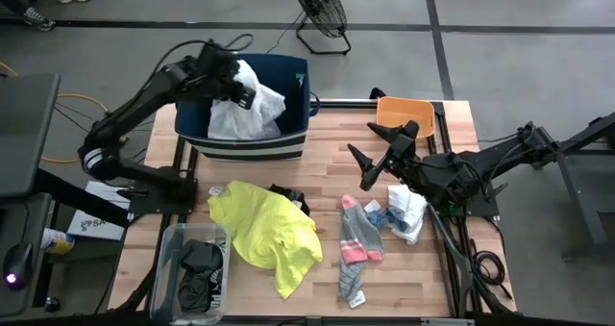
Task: Pick & Place Cloths
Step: Put the white shirt into the laundry bin, then put the yellow shirt into the laundry bin
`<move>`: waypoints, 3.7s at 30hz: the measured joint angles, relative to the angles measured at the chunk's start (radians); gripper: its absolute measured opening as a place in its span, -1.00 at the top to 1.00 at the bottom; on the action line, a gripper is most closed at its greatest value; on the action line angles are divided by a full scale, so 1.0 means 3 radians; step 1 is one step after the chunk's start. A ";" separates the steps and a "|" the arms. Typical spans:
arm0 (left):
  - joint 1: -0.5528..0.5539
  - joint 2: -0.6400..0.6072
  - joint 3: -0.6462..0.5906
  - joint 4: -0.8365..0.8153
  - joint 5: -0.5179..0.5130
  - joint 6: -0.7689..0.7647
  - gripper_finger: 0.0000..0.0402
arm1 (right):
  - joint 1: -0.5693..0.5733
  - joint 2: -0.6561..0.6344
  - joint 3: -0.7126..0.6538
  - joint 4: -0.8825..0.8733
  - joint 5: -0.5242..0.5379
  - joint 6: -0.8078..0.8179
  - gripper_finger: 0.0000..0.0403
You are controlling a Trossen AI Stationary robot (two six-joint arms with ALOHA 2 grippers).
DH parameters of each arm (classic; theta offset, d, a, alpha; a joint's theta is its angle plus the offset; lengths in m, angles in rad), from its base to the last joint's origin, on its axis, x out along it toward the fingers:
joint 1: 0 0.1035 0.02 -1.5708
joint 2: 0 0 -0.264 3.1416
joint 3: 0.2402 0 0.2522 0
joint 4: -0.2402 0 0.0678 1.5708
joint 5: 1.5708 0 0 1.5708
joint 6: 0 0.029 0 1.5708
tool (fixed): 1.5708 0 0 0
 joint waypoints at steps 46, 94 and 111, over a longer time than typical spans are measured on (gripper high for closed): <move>-0.0008 0.1538 0.0004 -0.0248 0.0577 -0.0082 0.15 | 0.0004 0.0000 0.0000 -0.0224 -0.0019 0.0256 -0.65; -0.0500 -0.0188 0.0678 -0.1467 0.0921 0.0911 -0.15 | 0.0004 0.0000 0.0000 -0.0237 -0.0022 0.0257 -0.65; -0.1928 -0.0359 0.0463 -0.1291 0.0532 0.0241 -0.15 | 0.0003 0.0013 -0.0001 -0.0382 -0.0090 0.0433 -0.65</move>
